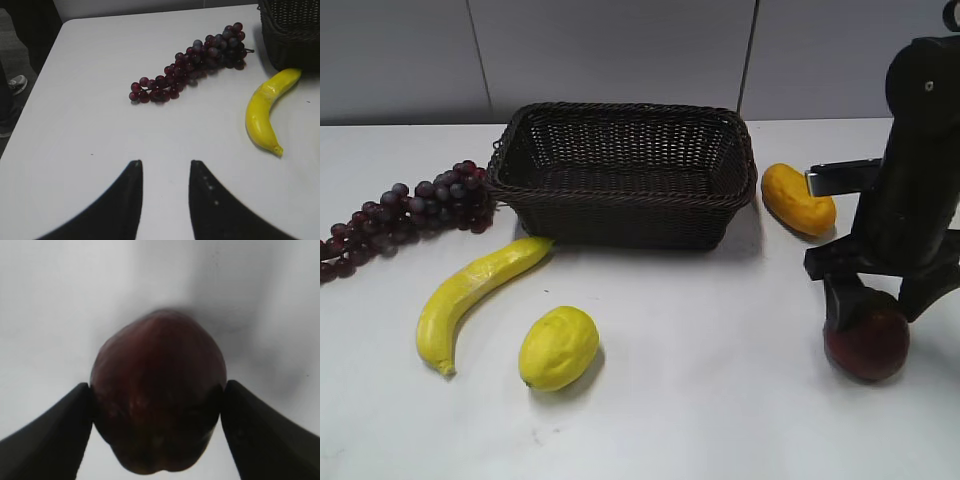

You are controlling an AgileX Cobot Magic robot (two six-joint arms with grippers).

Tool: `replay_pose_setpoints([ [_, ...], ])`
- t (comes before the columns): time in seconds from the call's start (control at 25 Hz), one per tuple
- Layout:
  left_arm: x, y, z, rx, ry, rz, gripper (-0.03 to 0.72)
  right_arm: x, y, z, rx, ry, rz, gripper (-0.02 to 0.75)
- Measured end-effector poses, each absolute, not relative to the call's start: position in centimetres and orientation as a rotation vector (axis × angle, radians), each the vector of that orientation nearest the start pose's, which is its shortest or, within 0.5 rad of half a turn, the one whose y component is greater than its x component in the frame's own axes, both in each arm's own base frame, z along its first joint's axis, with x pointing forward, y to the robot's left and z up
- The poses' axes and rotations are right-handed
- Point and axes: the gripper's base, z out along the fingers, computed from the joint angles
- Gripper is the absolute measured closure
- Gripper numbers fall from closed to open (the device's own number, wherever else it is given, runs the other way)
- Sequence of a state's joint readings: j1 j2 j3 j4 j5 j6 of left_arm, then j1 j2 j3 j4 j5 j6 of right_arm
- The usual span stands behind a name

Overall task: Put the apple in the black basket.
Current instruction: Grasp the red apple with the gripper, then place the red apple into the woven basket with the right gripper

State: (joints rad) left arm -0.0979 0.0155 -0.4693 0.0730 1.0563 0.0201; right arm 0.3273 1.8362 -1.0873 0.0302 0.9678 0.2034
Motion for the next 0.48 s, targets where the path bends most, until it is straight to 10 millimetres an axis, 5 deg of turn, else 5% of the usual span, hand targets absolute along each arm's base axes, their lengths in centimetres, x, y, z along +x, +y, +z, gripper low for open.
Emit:
replay_pose_setpoints([
  [0.48,0.14,0.57,26.92,0.122,2.081,0.041,0.452,30.19,10.49,15.43,-0.170,3.212,0.008,0.171],
])
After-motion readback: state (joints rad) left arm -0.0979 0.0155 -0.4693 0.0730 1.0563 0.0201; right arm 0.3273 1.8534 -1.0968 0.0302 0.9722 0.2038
